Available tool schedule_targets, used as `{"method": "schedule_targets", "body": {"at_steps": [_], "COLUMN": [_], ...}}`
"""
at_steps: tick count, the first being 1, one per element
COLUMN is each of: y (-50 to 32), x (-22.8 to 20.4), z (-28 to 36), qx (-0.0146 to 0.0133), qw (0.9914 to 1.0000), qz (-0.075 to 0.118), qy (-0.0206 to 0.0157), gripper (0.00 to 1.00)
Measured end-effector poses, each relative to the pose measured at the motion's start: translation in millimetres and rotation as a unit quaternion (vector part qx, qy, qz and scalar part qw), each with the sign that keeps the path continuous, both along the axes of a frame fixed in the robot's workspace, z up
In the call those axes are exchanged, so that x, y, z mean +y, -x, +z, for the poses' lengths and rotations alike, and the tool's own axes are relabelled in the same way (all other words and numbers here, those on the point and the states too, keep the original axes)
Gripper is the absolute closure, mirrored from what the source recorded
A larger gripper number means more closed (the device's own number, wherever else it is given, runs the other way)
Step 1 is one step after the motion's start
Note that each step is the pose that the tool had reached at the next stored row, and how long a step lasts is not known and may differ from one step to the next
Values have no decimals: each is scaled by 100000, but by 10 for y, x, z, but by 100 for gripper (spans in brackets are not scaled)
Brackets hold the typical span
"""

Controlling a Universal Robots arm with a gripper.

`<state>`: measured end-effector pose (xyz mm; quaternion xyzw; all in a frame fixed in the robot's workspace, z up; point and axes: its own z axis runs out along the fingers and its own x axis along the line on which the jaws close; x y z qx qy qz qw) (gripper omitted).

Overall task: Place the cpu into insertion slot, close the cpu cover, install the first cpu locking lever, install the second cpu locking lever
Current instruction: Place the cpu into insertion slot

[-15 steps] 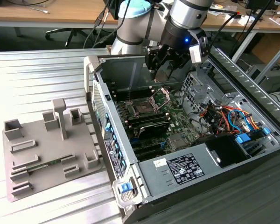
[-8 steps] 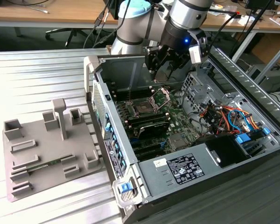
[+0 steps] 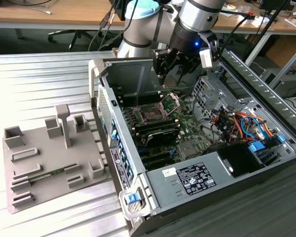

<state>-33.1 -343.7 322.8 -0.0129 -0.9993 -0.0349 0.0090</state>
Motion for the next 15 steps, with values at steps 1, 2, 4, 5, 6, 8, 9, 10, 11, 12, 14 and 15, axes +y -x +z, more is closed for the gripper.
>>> {"method": "schedule_targets", "body": {"at_steps": [1,2,4,5,6,8,9,10,11,12,14,15], "y": [0,0,0,0,0,0,0,0,0,0,0,0], "x": [0,0,0,0,0,0,0,0,0,0,0,0], "z": [-4,-6,-10,-11,-14,-18,-20,-24,-27,-29,-34,-37], "qx": [-1,-3,0,1,1,-1,-1,0,1,-1,-1,-2], "qw": [100000,100000,100000,100000,100000,100000,100000,100000,100000,100000,100000,100000], "qz": [3,-1,1,2,2,3,2,1,2,2,3,3], "qy": [-1,-3,-2,-2,-1,0,0,-2,-1,-2,-3,-4], "gripper": [45,45,45,45,45,45,45,45,45,45,45,45]}}
